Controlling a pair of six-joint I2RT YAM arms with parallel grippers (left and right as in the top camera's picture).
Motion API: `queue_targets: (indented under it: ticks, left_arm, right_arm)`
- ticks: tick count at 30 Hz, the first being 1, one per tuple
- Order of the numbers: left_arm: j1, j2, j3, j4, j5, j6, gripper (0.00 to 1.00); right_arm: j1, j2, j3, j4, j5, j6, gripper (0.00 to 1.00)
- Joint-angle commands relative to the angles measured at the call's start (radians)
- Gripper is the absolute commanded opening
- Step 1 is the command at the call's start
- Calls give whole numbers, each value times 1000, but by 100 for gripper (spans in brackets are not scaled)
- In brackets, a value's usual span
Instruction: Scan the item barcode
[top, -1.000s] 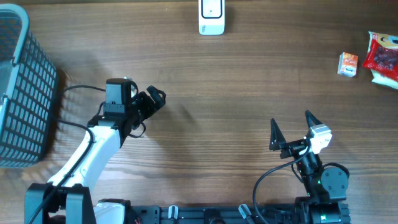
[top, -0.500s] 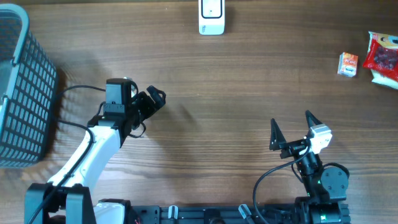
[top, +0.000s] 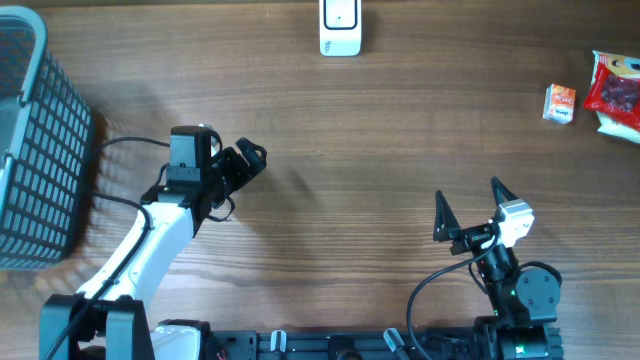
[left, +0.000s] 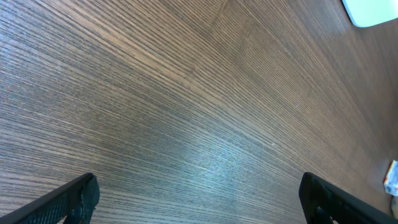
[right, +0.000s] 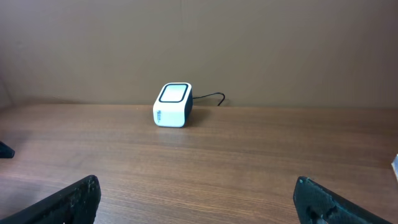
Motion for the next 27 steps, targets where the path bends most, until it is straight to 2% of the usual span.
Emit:
queue_targets:
  ticks: [1,9,13,20,27]
  left_arm:
    - [5,-6,2,2,-6,15,100]
    - [5,-10,2,-56,-37,19,100]
    - [5,-79,2,-113,-51,23,100]
    - [4,-293,1,-244,-51,294,100]
    - [4,-580,-82,-256,-51,385,100]
  right_arm:
    - [3,-13,-2,2,17,-9,100]
    - [3,-13,-2,2,17,-9,100]
    - [3,-13,-2,2,17,-9,100]
    - [3,-13,-2,2,17,-9,100]
    - [3,-13,-2,2,17,-9,100]
